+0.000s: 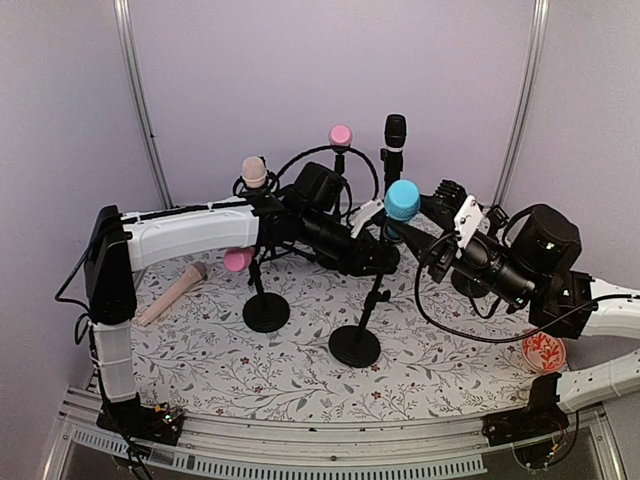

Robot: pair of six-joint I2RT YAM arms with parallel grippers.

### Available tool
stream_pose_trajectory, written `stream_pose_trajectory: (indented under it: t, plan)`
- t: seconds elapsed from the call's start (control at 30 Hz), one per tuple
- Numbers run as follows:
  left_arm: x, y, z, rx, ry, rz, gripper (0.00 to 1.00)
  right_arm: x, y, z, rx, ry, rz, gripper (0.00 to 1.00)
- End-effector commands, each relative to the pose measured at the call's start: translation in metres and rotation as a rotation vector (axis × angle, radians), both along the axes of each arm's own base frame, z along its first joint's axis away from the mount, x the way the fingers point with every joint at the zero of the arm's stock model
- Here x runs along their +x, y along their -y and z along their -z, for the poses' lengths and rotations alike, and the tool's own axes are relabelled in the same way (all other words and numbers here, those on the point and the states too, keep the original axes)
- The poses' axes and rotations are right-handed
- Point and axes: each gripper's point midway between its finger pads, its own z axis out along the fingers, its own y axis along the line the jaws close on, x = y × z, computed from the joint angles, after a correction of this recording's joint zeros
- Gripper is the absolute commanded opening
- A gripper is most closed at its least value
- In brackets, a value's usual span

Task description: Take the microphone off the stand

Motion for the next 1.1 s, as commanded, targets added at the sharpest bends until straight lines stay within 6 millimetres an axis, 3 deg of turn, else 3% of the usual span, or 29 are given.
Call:
stream_pose_trajectory:
  t: [0.0,0.2,0.3,0.43,0.67,0.77,0.83,0.87,0.93,1.0,1.07]
  plan:
    - [0.056,-0.040,0.084,0.251,-0.021,-0.202,0.00,-0.095,0.073,-0.188,0.578,0.286,-0.298,0.00]
    - [0.058,-0.044,0.096,0.277,-0.029,-0.208,0.00,-0.096,0.074,-0.189,0.572,0.273,-0.302,0.00]
    - [0.058,-0.041,0.089,0.264,-0.005,-0.190,0.00,-0.093,0.075,-0.187,0.568,0.263,-0.284,0.00]
    - [0.059,-0.032,0.059,0.207,0.048,-0.149,0.00,-0.085,0.081,-0.186,0.570,0.258,-0.226,0.00]
    - [0.044,-0.015,-0.018,0.038,0.116,-0.054,0.00,-0.067,0.090,-0.176,0.566,0.249,-0.097,0.00]
    - [0.036,-0.013,-0.035,-0.021,0.147,-0.012,0.00,-0.063,0.091,-0.172,0.562,0.242,-0.071,0.00]
    - [0.033,-0.014,-0.035,-0.020,0.146,0.007,0.02,-0.061,0.092,-0.169,0.559,0.234,-0.059,0.00]
    - [0.029,-0.016,-0.034,-0.019,0.144,0.025,0.12,-0.060,0.093,-0.168,0.562,0.230,-0.052,0.00]
    - [0.020,-0.021,-0.027,-0.003,0.133,0.058,0.48,-0.059,0.094,-0.167,0.565,0.220,-0.047,0.00]
    - [0.009,-0.032,-0.037,-0.002,0.146,0.080,0.67,-0.057,0.093,-0.164,0.563,0.206,-0.043,0.00]
    - [0.002,-0.042,-0.040,0.012,0.154,0.093,0.77,-0.055,0.091,-0.161,0.566,0.188,-0.042,0.00]
